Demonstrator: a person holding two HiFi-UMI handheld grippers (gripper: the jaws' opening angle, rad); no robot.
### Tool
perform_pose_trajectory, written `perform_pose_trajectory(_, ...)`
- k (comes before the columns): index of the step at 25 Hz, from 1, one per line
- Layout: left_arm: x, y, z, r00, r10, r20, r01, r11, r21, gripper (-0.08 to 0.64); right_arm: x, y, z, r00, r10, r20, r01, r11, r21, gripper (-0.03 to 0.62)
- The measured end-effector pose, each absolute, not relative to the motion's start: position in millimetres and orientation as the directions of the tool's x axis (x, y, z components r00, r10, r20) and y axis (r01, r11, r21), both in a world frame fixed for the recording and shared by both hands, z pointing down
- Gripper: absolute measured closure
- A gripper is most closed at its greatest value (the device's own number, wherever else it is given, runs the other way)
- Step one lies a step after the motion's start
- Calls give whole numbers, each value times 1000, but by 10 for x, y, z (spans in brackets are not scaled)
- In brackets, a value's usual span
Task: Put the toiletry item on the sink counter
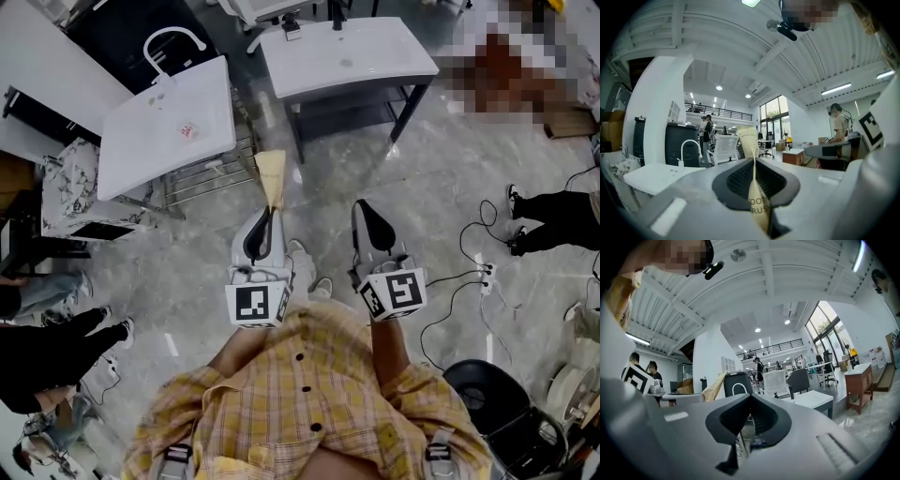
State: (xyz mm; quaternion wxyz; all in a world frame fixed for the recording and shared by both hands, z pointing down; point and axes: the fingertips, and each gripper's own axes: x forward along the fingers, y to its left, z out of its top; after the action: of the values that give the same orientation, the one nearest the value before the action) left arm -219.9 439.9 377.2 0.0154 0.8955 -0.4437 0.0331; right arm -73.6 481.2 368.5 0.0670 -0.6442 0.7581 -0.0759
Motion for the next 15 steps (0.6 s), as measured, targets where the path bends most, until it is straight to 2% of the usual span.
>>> perform_pose_trajectory(15,-1816,4067,3834,634,-773,33,-773,-633,38,546,-518,4551,3708,-152,-988,14,-978,148,-150,592)
